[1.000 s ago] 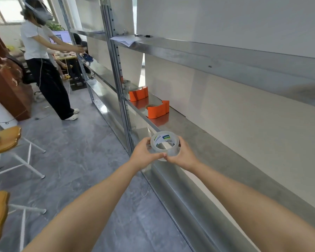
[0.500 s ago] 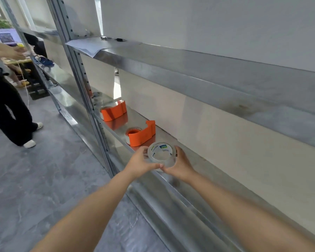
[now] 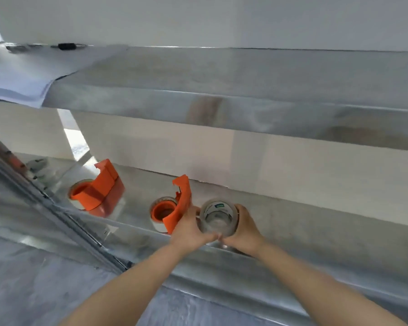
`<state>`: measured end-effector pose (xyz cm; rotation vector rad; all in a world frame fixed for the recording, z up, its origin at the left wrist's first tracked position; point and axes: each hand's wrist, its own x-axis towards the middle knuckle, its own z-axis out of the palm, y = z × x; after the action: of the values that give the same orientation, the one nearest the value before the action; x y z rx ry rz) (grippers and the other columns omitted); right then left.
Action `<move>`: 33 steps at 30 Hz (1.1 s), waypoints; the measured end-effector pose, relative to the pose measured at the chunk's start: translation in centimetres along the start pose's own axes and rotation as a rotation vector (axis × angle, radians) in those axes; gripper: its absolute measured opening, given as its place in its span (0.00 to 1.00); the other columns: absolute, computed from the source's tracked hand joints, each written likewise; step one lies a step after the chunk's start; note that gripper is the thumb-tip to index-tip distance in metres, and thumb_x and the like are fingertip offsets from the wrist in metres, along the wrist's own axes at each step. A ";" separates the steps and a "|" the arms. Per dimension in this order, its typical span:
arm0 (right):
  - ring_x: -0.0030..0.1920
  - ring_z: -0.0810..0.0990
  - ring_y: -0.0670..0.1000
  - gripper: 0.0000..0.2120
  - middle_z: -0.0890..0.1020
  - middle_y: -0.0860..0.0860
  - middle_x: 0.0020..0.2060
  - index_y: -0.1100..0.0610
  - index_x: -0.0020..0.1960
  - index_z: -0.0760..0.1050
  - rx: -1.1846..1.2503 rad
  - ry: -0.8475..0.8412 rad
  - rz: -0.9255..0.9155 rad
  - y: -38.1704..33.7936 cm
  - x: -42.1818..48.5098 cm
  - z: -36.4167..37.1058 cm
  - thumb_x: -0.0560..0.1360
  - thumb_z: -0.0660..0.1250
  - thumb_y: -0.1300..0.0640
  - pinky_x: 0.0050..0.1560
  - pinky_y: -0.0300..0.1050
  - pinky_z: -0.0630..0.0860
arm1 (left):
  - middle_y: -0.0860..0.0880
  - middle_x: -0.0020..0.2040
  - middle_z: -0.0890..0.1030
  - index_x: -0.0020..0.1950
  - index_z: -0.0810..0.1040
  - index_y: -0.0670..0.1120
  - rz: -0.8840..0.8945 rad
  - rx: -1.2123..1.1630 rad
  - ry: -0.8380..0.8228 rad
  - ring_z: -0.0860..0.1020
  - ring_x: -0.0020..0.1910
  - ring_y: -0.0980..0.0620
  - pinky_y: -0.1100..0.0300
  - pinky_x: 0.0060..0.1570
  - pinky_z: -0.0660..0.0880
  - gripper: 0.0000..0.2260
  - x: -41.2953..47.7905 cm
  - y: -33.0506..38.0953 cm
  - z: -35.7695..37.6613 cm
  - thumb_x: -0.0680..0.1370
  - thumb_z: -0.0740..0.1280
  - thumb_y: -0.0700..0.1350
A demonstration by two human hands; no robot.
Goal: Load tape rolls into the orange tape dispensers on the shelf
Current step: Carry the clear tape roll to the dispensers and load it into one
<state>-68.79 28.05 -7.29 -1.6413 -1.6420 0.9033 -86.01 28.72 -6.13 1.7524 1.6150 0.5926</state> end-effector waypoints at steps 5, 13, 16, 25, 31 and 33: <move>0.54 0.77 0.48 0.37 0.78 0.51 0.53 0.59 0.58 0.71 -0.011 0.105 0.048 -0.6 -1.8 0.7 0.52 0.80 0.53 0.55 0.43 0.75 | 0.50 0.51 0.79 0.57 0.71 0.47 0.080 0.002 -0.035 0.79 0.50 0.51 0.51 0.49 0.78 0.34 0.1 -0.9 0.1 0.57 0.75 0.61; 0.54 0.79 0.50 0.35 0.79 0.53 0.53 0.60 0.57 0.73 -0.014 0.170 0.091 -1.3 -3.4 1.6 0.53 0.77 0.51 0.57 0.46 0.77 | 0.49 0.58 0.78 0.61 0.70 0.47 0.087 -0.114 -0.072 0.77 0.56 0.52 0.59 0.54 0.74 0.34 -1.2 -1.0 0.2 0.60 0.79 0.53; 0.55 0.79 0.51 0.35 0.79 0.54 0.54 0.59 0.58 0.72 -0.008 0.167 0.111 -1.3 -3.7 1.7 0.54 0.78 0.51 0.56 0.48 0.77 | 0.48 0.61 0.76 0.64 0.69 0.45 0.081 -0.174 -0.117 0.75 0.59 0.50 0.56 0.60 0.73 0.35 -1.6 -0.9 -0.1 0.62 0.79 0.51; 0.72 0.61 0.55 0.60 0.62 0.55 0.70 0.56 0.75 0.45 -0.101 0.109 0.201 -2.1 -3.7 2.4 0.56 0.79 0.45 0.68 0.43 0.60 | 0.46 0.74 0.63 0.75 0.55 0.44 0.348 0.113 -0.350 0.61 0.74 0.46 0.57 0.71 0.59 0.40 -1.3 -0.8 -3.7 0.70 0.72 0.53; 0.75 0.54 0.52 0.54 0.56 0.51 0.76 0.51 0.76 0.46 -0.311 0.242 -0.052 -7.9 0.3 4.7 0.61 0.74 0.40 0.76 0.51 0.52 | 0.46 0.75 0.60 0.76 0.52 0.48 0.376 0.132 -0.172 0.63 0.72 0.46 0.58 0.69 0.63 0.46 2.0 -1.4 -10.7 0.65 0.75 0.53; 0.74 0.57 0.53 0.49 0.59 0.51 0.74 0.50 0.74 0.51 -0.328 0.214 -0.111 -9.6 1.1 6.5 0.62 0.72 0.38 0.74 0.49 0.56 | 0.48 0.77 0.56 0.77 0.49 0.49 0.260 0.103 -0.157 0.59 0.75 0.48 0.61 0.67 0.58 0.52 2.9 -3.6 -12.7 0.62 0.77 0.55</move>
<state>-79.60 29.07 -3.05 -1.7692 -1.7770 0.4013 -97.22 33.73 -0.53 2.0494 1.3423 0.4830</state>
